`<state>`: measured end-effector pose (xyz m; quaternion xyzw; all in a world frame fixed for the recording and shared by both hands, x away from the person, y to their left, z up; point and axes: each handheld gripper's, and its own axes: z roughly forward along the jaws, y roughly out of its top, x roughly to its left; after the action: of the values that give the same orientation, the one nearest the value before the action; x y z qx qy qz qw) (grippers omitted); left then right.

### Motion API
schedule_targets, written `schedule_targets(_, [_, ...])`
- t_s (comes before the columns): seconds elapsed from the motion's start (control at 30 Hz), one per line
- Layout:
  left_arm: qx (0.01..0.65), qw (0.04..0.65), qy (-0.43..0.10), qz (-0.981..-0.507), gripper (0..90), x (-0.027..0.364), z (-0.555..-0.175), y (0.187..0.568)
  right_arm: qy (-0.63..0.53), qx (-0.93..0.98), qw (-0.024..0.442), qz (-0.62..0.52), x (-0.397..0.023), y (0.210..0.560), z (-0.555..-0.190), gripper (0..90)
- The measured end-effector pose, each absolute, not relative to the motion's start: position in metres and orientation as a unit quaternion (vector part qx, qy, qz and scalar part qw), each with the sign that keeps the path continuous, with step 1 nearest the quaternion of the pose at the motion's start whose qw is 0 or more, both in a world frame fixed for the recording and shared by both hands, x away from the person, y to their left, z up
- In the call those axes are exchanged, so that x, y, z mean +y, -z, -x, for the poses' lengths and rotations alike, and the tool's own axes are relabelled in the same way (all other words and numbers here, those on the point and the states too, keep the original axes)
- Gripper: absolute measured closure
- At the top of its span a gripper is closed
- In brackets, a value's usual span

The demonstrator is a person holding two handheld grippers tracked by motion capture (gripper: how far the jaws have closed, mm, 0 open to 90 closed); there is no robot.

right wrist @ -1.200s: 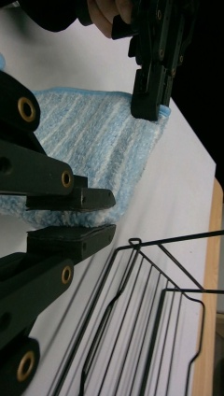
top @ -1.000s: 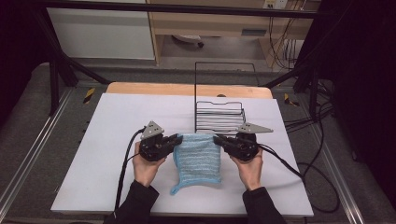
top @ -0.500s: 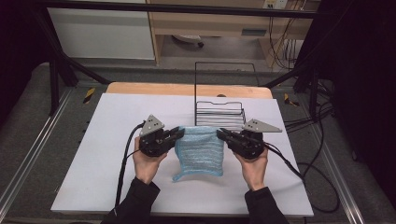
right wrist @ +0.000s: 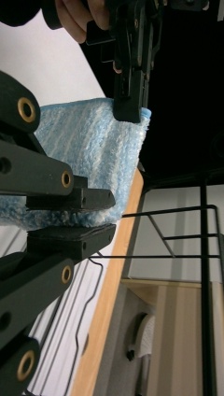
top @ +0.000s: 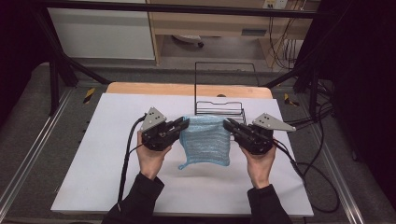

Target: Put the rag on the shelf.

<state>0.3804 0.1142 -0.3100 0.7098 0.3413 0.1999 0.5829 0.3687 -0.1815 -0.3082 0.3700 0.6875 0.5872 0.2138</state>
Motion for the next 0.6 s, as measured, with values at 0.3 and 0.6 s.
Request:
schedule_targets(0.3, [0.335, 0.604, -0.214, -0.691, 80.1, 0.109, -0.382, 0.293, -0.602, 0.670, 0.241, -0.362, -0.184, 0.291, -0.366, 82.6])
schedule_targets(0.6, [0.327, 0.619, -0.222, -0.679, 80.1, 0.105, -0.386, 0.277, -0.613, 0.656, 0.263, -0.353, -0.186, 0.274, -0.365, 82.6])
